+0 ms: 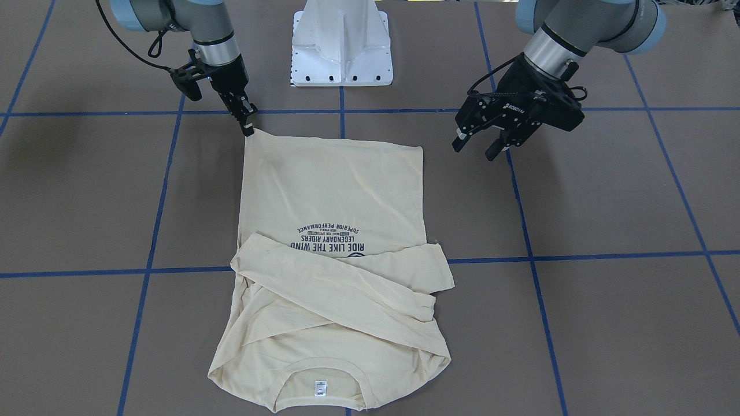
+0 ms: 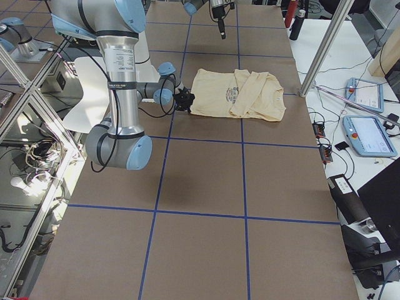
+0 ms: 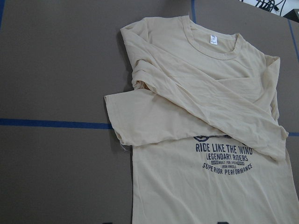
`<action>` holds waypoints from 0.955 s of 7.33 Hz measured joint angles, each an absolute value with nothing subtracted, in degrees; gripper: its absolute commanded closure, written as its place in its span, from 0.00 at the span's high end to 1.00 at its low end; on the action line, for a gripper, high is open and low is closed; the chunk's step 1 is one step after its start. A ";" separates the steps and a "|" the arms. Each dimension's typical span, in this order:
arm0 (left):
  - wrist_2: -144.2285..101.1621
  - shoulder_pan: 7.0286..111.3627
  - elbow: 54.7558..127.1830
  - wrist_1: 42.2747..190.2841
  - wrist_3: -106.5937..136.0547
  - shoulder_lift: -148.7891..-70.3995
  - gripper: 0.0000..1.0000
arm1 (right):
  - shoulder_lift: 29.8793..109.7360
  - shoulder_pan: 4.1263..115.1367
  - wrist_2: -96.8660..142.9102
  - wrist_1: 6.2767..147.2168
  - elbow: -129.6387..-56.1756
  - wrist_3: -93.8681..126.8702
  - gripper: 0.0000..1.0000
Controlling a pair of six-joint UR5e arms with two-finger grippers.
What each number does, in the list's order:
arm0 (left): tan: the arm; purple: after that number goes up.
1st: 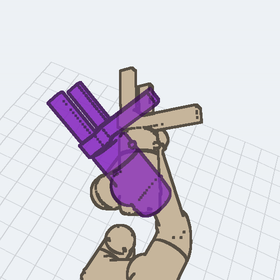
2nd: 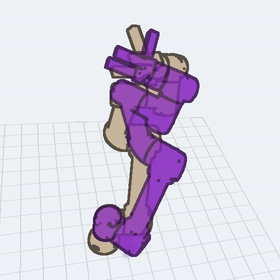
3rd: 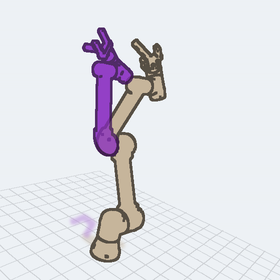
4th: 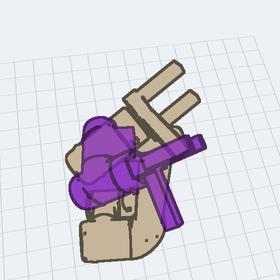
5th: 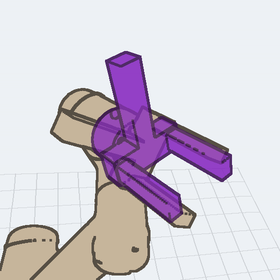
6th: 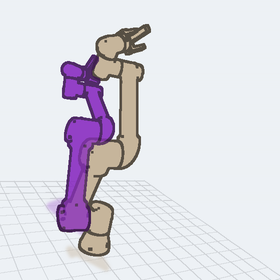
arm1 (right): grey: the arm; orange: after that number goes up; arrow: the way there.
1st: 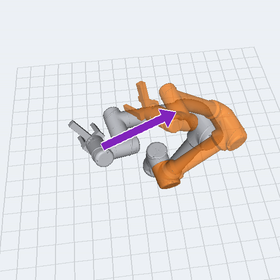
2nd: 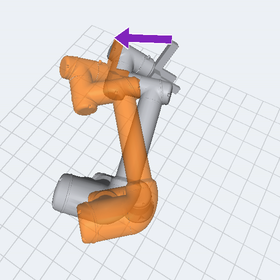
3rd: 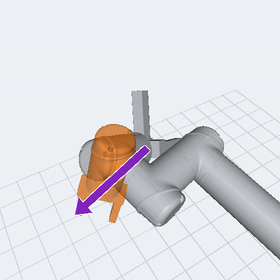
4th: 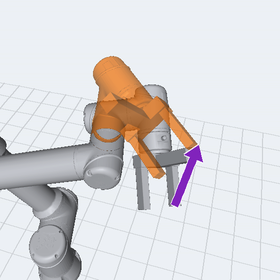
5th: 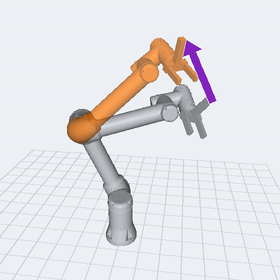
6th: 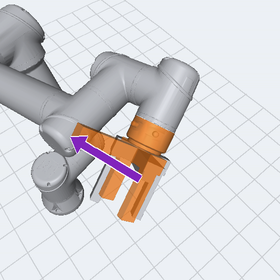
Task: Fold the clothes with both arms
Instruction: 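Lower the left gripper to the other hem corner and grasp both hem corners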
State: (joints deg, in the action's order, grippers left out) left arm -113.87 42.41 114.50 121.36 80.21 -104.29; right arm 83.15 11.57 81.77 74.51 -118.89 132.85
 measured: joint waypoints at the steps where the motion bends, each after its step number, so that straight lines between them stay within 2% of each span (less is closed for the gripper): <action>1: -112.99 39.16 114.62 121.32 86.56 -104.12 0.80 | 83.17 11.62 82.09 75.12 -119.66 132.82 0.00; 2: -111.10 34.68 114.40 120.75 91.69 -104.05 0.99 | 83.17 11.66 82.30 75.42 -120.13 132.81 0.00; 7: -108.63 25.42 111.24 118.90 96.72 -106.66 1.00 | 83.16 12.16 82.44 75.67 -120.77 132.80 0.00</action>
